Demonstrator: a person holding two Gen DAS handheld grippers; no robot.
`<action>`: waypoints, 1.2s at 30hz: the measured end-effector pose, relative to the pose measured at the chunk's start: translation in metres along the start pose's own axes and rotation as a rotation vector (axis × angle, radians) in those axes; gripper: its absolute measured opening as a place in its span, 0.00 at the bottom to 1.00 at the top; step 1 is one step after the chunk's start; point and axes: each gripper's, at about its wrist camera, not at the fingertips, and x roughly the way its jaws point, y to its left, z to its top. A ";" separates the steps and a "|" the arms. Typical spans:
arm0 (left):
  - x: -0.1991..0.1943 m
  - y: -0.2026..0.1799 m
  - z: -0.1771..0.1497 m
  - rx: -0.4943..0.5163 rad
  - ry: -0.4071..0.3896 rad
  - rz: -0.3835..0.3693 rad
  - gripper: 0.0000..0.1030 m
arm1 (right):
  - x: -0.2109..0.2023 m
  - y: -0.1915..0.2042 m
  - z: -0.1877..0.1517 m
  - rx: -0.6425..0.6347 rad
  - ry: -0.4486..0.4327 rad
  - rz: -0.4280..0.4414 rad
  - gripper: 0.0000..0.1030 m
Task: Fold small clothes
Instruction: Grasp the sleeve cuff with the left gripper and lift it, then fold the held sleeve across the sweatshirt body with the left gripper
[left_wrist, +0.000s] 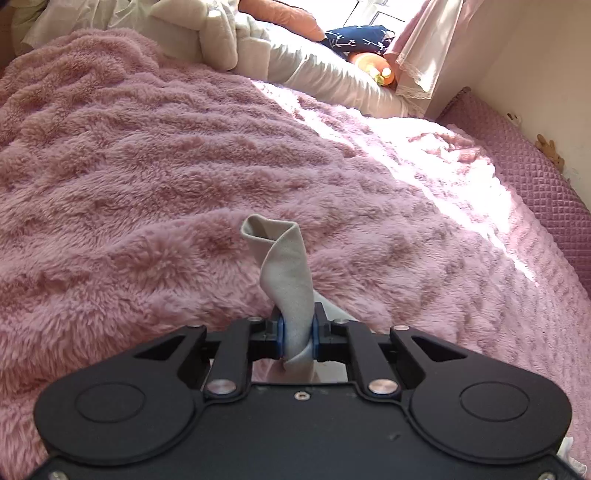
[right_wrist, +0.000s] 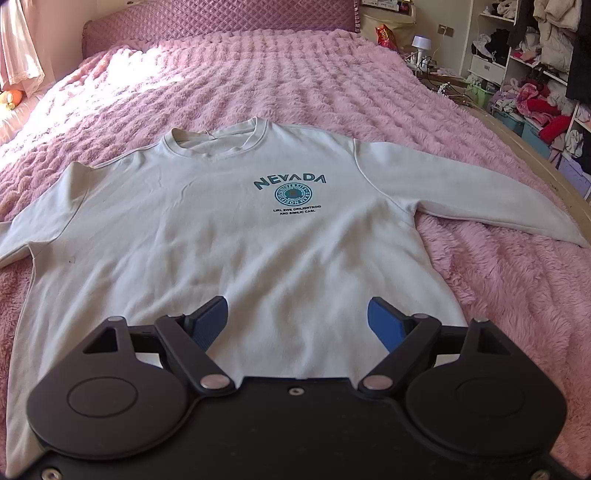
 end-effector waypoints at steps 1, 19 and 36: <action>-0.011 -0.016 0.001 0.022 -0.002 -0.057 0.10 | -0.001 -0.002 -0.001 0.004 -0.002 0.003 0.82; -0.129 -0.390 -0.253 0.144 0.466 -0.978 0.11 | -0.017 -0.072 -0.015 0.147 -0.009 0.021 0.82; -0.056 -0.228 -0.222 0.388 0.351 -0.539 0.66 | 0.129 -0.125 0.046 0.409 -0.108 0.160 0.56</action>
